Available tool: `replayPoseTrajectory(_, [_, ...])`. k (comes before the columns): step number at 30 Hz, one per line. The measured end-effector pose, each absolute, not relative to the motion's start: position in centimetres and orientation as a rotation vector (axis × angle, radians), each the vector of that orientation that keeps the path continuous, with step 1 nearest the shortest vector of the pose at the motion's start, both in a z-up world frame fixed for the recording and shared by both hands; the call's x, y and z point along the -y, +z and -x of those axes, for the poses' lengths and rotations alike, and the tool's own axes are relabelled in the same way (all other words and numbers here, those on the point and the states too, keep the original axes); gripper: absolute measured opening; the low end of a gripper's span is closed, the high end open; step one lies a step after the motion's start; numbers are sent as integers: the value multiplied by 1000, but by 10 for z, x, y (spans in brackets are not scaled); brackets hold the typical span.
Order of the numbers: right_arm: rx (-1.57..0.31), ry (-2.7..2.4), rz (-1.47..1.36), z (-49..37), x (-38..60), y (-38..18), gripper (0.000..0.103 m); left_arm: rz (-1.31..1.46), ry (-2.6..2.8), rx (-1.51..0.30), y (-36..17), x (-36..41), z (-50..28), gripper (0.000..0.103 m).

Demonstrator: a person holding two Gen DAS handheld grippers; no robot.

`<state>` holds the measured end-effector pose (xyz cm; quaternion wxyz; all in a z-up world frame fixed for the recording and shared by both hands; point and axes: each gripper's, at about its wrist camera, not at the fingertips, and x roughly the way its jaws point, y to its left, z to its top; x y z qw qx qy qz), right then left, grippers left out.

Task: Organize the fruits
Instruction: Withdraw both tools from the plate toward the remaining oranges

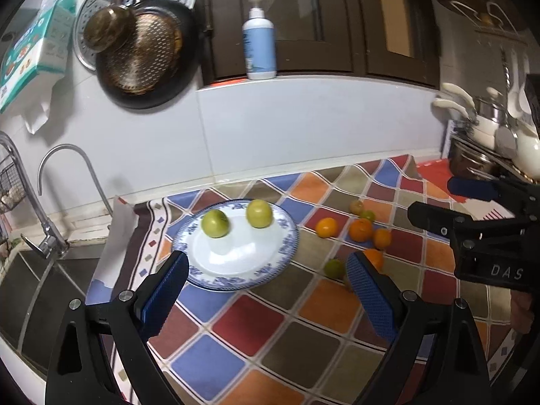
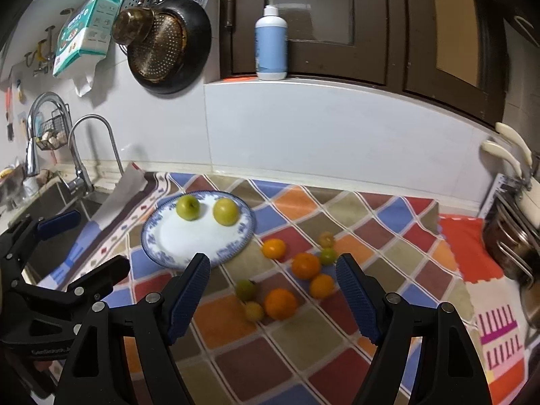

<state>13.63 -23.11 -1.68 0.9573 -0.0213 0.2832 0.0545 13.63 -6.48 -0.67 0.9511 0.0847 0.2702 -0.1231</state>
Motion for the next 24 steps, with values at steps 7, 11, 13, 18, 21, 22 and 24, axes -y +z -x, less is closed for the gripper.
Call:
replayPoseTrajectory(7, [-591, 128, 87, -126, 254, -27, 77, -198, -289, -545, -18, 91, -125, 96])
replayPoseTrajectory(11, [-603, 154, 132, -127, 261, -35, 77, -225, -281, -533, -25, 103, -123, 96])
replayPoseTrajectory(13, [-613, 161, 136, -130, 266, -38, 77, -222, -277, -536, -29, 108, -124, 96])
replayPoseTrajectory(18, [-629, 192, 138, -140, 275, -50, 77, -249, -313, -559, -44, 120, -130, 93])
replayPoseTrajectory(21, [-638, 237, 159, -146, 275, -58, 77, -286, -346, -579, -55, 129, -135, 84])
replayPoseTrajectory(22, [-644, 252, 170, -148, 274, -61, 77, -297, -358, -592, -59, 132, -138, 83])
replayPoseTrajectory(24, [-665, 287, 190, -154, 272, -70, 73, -311, -379, -610, -66, 135, -143, 78])
